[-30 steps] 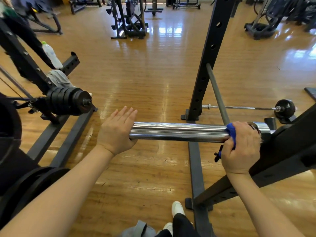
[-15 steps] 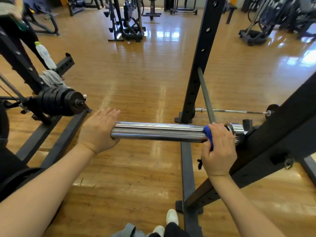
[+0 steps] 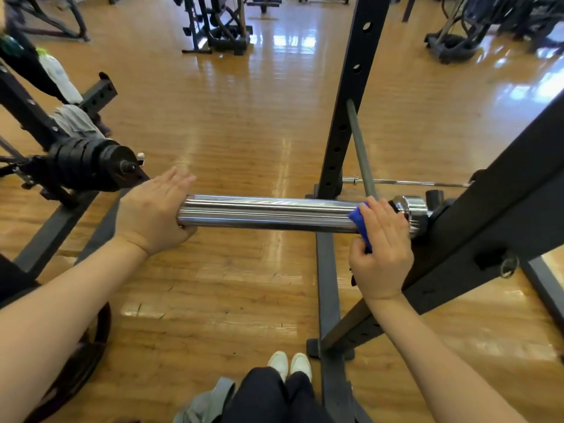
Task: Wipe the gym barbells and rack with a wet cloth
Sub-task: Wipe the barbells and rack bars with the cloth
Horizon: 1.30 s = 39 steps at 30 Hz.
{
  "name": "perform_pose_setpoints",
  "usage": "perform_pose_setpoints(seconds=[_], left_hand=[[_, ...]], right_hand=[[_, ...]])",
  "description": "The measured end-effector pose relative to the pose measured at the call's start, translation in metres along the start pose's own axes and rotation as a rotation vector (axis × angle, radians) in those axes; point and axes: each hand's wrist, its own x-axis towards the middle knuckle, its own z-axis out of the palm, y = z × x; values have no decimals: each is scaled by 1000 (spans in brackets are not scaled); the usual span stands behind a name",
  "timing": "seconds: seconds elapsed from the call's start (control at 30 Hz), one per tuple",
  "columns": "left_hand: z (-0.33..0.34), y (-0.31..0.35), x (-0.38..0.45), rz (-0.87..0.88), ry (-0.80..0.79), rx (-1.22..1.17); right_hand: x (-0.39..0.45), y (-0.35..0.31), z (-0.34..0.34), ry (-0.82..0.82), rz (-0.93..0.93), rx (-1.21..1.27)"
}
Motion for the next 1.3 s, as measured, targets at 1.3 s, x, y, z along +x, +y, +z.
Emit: perform_pose_setpoints(seconds=[1.3], left_hand=[[-5, -5, 5, -7, -109, -48]], right_hand=[[-1, -34, -19, -277, 110, -18]])
